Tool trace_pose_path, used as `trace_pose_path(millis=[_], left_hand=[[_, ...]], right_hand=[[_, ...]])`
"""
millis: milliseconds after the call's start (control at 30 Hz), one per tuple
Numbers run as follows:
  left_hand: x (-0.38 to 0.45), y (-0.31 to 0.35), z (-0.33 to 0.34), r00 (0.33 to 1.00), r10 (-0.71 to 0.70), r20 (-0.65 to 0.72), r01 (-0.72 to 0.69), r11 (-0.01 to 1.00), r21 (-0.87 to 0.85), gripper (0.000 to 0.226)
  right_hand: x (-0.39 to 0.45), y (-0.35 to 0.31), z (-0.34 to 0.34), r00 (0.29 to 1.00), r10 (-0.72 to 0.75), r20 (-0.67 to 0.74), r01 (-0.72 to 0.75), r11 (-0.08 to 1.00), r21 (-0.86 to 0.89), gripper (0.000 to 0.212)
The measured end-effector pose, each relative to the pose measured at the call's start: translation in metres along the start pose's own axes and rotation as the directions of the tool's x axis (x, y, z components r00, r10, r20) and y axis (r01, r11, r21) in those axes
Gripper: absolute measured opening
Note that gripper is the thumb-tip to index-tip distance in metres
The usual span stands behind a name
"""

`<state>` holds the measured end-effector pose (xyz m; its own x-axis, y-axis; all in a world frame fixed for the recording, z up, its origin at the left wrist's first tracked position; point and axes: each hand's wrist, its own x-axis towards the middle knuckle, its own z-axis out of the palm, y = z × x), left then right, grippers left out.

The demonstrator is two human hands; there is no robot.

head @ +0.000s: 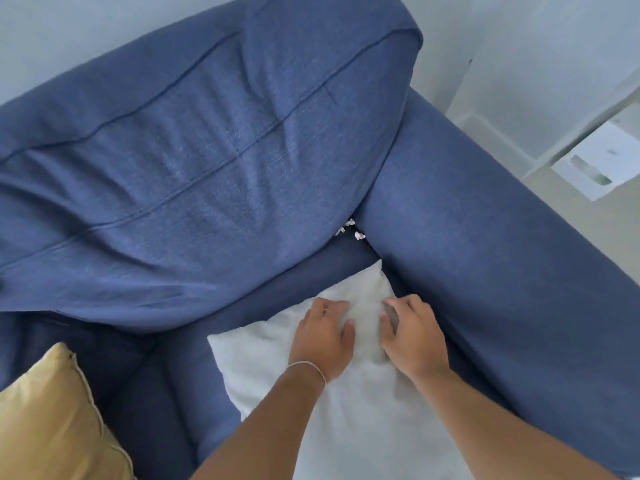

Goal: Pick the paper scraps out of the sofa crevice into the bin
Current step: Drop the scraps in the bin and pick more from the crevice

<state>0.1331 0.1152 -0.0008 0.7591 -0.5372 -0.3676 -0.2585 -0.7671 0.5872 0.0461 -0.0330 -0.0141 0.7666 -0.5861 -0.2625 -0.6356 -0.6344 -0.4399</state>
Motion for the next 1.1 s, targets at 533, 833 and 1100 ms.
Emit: trace_pose_path(millis=[533,833,1100], left_hand=[[0.232,-0.011,0.033,0.971,-0.210,0.112,0.132,0.868,0.479,0.048],[0.246,-0.013,0.052,0.952,-0.254,-0.172,0.307,0.799,0.517,0.019],[0.209,-0.005,0.047,0.957,-0.258,-0.130,0.283,0.928,0.244,0.018]], right_hand=[[0.249,-0.064,0.080,0.931,-0.092,0.352,0.278,0.805,-0.524,0.034],[0.252,-0.053,0.085,0.894,-0.219,0.391,0.428,0.675,-0.600,0.032],[0.216,-0.040,0.072,0.922,-0.164,0.352,0.345,0.760,-0.551,0.034]])
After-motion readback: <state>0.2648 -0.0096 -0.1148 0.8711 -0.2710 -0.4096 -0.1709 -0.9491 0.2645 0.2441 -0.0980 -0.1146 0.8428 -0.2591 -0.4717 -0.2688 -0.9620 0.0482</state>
